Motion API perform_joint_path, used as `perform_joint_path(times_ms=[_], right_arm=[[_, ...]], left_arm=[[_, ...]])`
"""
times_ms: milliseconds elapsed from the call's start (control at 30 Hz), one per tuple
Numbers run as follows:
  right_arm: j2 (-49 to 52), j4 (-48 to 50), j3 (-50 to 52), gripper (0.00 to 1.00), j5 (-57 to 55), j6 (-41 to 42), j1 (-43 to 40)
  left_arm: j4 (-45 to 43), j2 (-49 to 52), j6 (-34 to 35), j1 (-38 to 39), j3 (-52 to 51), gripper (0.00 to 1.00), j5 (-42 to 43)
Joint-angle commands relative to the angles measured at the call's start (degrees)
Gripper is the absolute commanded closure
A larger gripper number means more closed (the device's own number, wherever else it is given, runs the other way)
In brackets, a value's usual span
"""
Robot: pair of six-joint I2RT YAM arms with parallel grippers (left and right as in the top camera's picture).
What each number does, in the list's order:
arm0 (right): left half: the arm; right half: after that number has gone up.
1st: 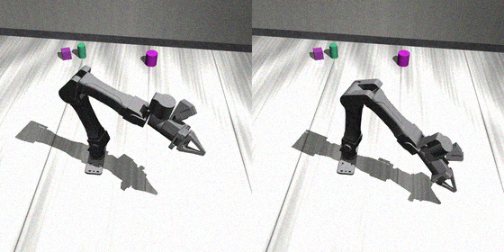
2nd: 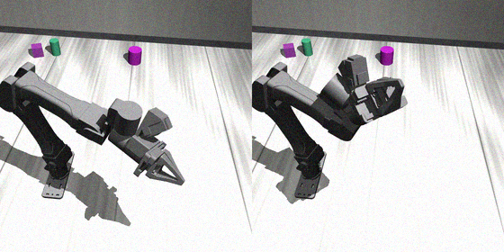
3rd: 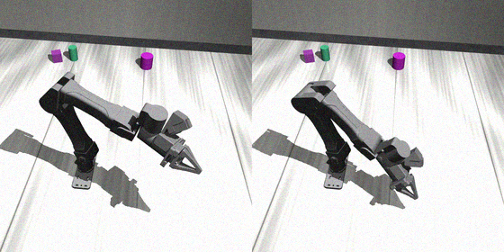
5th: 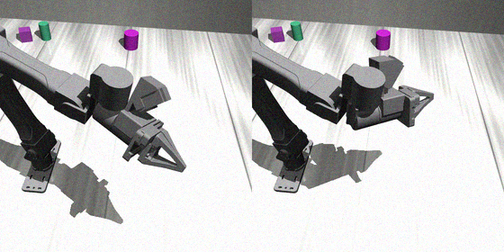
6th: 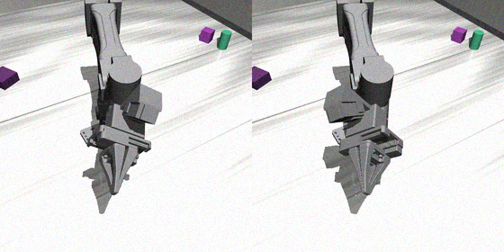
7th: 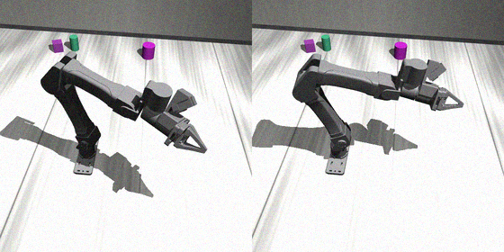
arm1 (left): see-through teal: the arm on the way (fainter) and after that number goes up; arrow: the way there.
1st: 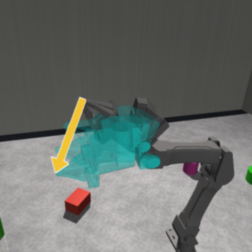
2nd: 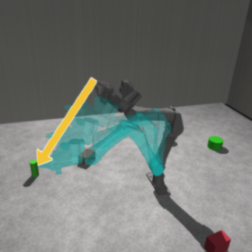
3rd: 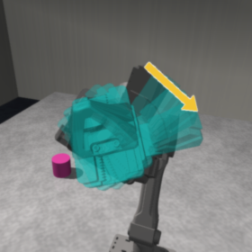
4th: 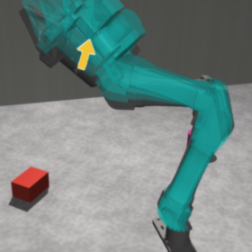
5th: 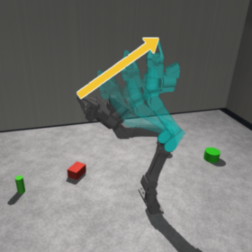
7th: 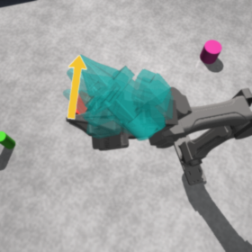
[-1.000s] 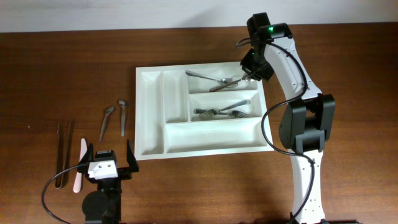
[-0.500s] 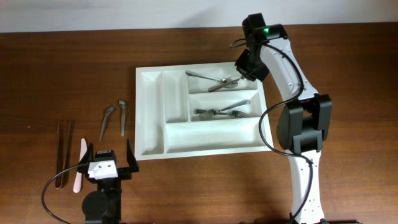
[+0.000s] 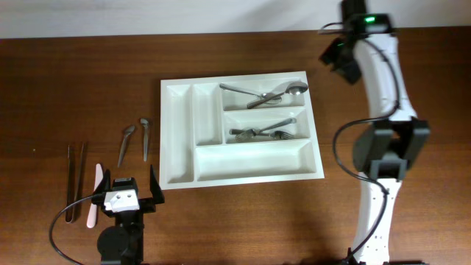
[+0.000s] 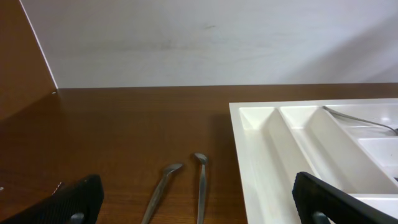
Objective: Pack container
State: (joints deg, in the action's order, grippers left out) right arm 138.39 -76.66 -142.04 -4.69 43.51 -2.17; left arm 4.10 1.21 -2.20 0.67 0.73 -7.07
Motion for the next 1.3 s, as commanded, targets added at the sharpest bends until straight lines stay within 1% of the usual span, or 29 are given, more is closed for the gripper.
perform_joint_path(times_ms=[0, 100, 167, 300, 400, 433, 533, 600, 667, 767, 867, 900, 967, 1000, 1067, 1167, 1267], right_arm=[[-3.04, -1.25, -1.99, 0.19, -1.33, -1.38, -5.07], [-3.04, -3.56, -1.97, 0.13, -1.33, -2.67, -8.02], [-3.04, -6.03, -1.97, 0.0, -1.49, -6.93, -10.25], [-3.04, -7.19, -1.97, 0.01, -1.57, -15.52, -12.44], [-3.02, -7.58, -1.75, 0.01, -1.57, -18.86, -13.73], [-3.02, -7.63, -1.36, 0.01, -1.57, -19.15, -14.32], [-3.02, -7.98, -0.5, 0.01, -1.6, -19.12, -14.84], [-3.02, -8.04, 0.15, 0.01, -1.64, -19.28, -14.84], [-3.02, -8.02, 0.74, 0.01, -2.29, -19.3, -14.82], [-3.02, -8.07, 1.6, 0.01, -4.17, -19.32, -14.84], [-3.02, -8.5, 1.62, 0.01, -4.2, -19.32, -14.84], [-3.02, -8.59, 1.62, 0.01, -4.2, -19.32, -14.84], [-3.02, -8.59, 1.62, 0.01, -4.2, -19.3, -14.84], [-3.02, -8.59, 1.62, 0.01, -4.17, -19.3, -14.82], [-3.02, -8.59, 1.62, 0.01, -4.17, -19.3, -14.82], [-3.02, -8.57, 1.62, 0.01, -4.17, -19.3, -14.82], [-3.02, -8.57, 1.62, 0.01, -4.17, -19.3, -14.82]], left_arm=[[0.22, -0.44, -0.68, -0.37, -0.13, 0.01, -0.02], [0.22, -0.44, -0.68, -0.37, -0.13, 0.01, -0.02], [0.22, -0.44, -0.68, -0.37, -0.13, 0.01, -0.02], [0.2, -0.44, -0.68, -0.37, -0.13, 0.01, -0.02], [0.22, -0.44, -0.68, -0.37, -0.15, 0.01, -0.02], [-1.07, -0.44, -1.36, -0.37, -0.15, 0.01, -1.84], [-2.4, -0.44, -1.36, -0.37, -0.15, 0.01, -1.79], [-2.45, -0.44, -1.95, -0.48, -0.15, 0.01, -4.76], [-2.4, -0.44, -0.79, -0.46, -0.15, 0.01, -2.86], [-1.27, -0.44, 1.27, -0.48, 1.16, 0.01, 3.17], [5.86, 0.9, 2.64, -0.48, 6.49, 0.01, 4.37], [11.89, 2.97, 2.62, -0.55, 11.43, 0.01, 4.28], [20.11, 6.82, 3.21, -1.11, 18.45, 0.01, 4.24], [27.32, 11.26, 4.7, -2.01, 25.05, 0.01, 4.26], [34.86, 17.57, 4.79, -2.93, 33.38, 0.01, 6.47], [39.08, 25.07, 2.47, -3.08, 40.87, 0.01, 10.73], [42.05, 29.77, 2.45, -3.08, 42.36, 0.01, 11.8]])
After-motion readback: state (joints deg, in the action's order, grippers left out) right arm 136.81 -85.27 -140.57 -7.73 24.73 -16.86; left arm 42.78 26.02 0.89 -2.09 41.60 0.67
